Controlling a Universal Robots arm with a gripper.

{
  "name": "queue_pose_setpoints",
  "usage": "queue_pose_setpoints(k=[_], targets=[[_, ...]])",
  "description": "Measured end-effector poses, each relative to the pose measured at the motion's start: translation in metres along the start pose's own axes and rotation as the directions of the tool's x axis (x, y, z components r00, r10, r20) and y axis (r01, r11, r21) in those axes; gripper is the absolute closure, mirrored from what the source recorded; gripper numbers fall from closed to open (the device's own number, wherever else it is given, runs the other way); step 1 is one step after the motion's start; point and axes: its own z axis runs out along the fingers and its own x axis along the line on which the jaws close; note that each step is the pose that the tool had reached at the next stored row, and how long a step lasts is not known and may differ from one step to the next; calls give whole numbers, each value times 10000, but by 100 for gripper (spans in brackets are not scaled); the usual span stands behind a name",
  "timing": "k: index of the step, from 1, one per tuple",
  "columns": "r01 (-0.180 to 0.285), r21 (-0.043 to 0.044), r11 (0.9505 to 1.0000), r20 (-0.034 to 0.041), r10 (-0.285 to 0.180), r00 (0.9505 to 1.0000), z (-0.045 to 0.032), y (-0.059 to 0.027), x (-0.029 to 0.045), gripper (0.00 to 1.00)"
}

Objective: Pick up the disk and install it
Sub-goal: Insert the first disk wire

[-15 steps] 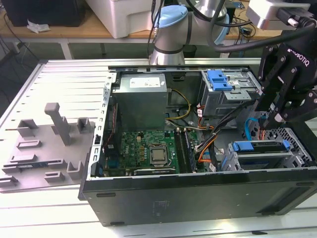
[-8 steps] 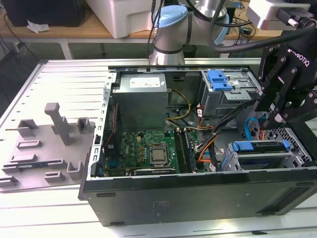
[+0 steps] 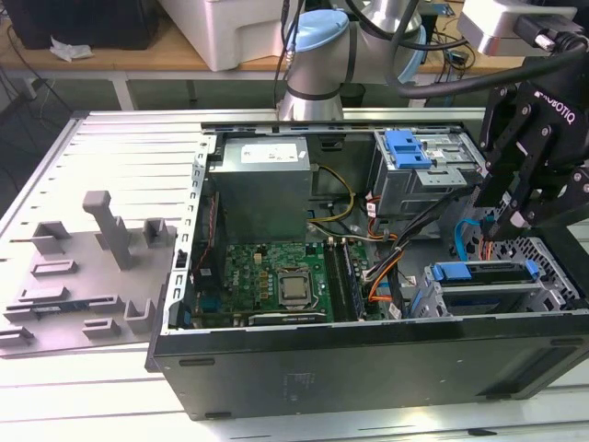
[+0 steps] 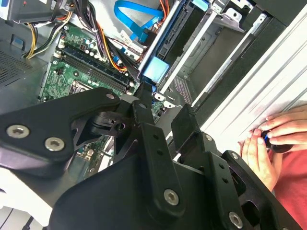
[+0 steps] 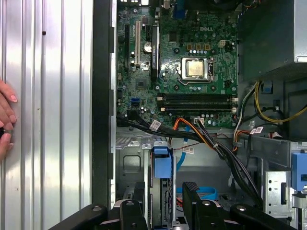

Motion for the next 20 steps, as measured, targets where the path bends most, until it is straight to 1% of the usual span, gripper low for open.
queue_pose_setpoints(k=[1,2,4,6,7,8,11,13,15,16,20], targets=[[-7,0,10000,-31,7,10000,1,-2,-12,56],[-26,0,10000,-96,26,10000,2,-8,-36,56],[-42,0,10000,-142,42,9999,5,-20,-68,56],[-57,0,10000,-197,56,9998,7,-59,-107,56],[-73,1,10000,-247,73,9997,9,-98,-128,56],[-95,1,10000,-289,95,9995,11,-128,-139,56],[-152,2,9999,-368,152,9992,15,-191,-161,56],[-187,3,9998,-394,187,9990,16,-226,-178,56],[-223,2,9998,-435,223,9988,20,-260,-189,56],[-265,2,9996,-508,265,9984,23,-295,-199,56],[-334,2,9994,-629,333,9975,31,-354,-228,56]])
